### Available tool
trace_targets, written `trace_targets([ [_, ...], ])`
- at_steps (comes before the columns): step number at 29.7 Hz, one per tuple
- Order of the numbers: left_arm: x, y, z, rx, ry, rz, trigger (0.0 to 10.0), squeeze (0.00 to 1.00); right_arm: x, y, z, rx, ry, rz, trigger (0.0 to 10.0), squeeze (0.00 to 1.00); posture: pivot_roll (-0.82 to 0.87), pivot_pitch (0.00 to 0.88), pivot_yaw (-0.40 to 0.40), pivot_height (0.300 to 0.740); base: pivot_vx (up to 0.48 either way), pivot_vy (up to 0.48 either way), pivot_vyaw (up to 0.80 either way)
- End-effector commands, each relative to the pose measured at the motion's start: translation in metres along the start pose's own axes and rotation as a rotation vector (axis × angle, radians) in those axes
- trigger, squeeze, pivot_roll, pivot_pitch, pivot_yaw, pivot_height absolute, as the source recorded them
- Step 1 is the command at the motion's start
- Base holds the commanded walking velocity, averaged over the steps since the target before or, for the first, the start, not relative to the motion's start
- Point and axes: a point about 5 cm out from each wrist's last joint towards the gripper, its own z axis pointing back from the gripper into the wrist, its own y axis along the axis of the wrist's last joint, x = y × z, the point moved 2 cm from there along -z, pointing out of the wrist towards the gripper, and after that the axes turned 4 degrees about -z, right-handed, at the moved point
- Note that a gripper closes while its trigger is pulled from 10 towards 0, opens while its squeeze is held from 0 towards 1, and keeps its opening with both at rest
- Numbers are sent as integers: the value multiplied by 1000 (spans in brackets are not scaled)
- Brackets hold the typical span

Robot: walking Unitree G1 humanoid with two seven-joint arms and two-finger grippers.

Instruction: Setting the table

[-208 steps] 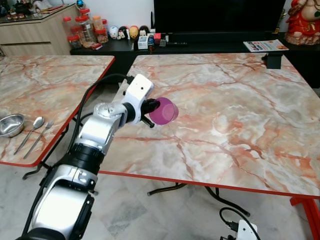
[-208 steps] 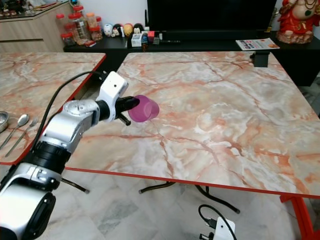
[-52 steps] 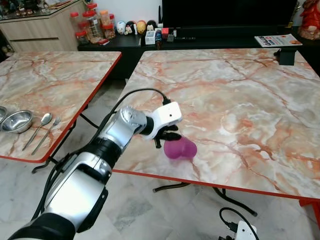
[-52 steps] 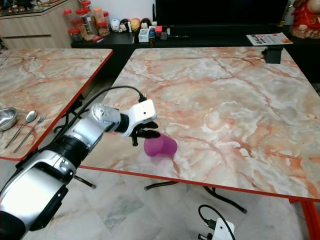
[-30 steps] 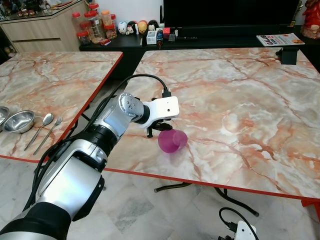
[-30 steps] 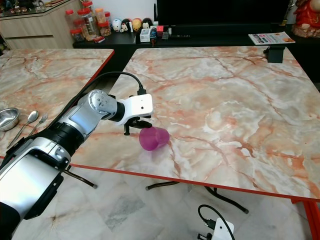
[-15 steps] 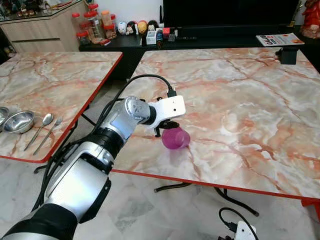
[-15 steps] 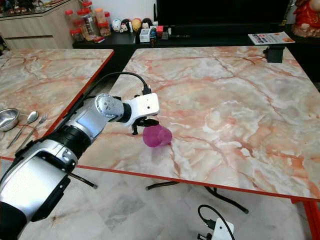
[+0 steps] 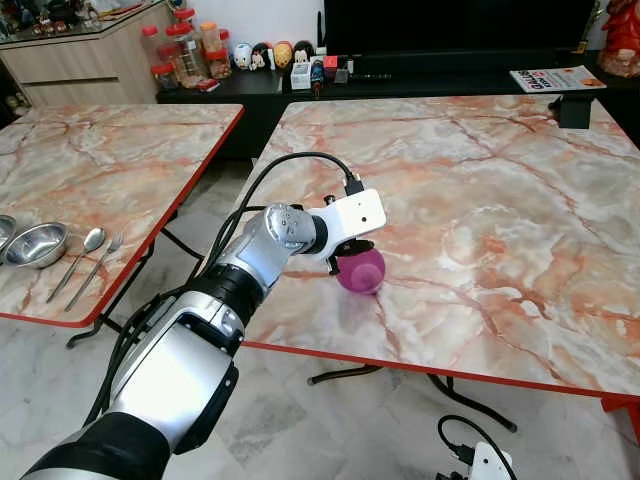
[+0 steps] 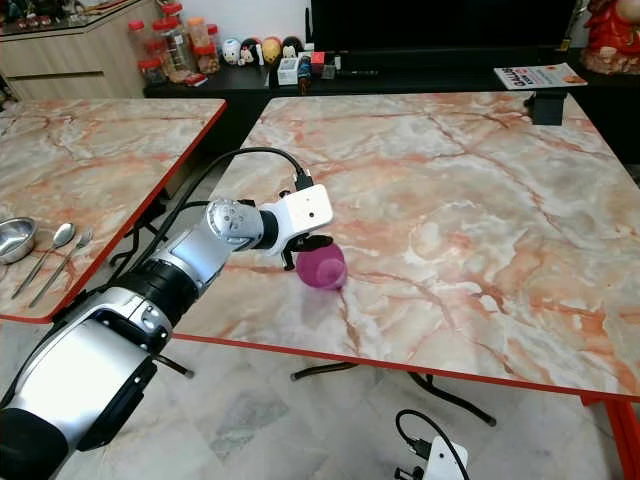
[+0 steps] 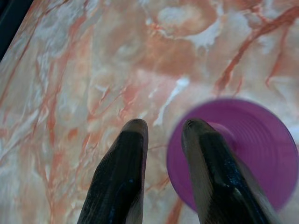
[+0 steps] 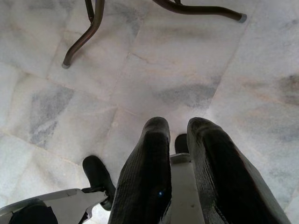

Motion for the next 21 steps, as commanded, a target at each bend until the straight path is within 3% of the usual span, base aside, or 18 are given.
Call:
trace_targets([
  [1,0,-9,2,-12,23,45,10000,0,-2,-4,1,-12,2,-15,10000,0,-19,0,117,740,0,0,0],
  [14,2,-19,4,-12,68,112,10000,0,-2,-4,1,-11,3,-13,10000,0,-16,0,112,740,0,0,0],
  [16,-1,-21,6,4,109,143,10000,0,-2,-4,1,-11,3,-12,10000,0,-15,0,111,740,0,0,0],
  [19,-11,-27,14,67,258,243,10000,0,-3,-4,1,-10,3,-10,10000,0,-23,0,116,740,0,0,0],
  [21,-23,-38,28,126,415,353,10000,0,-2,-3,1,-5,-1,-15,10000,0,-31,0,120,740,0,0,0],
])
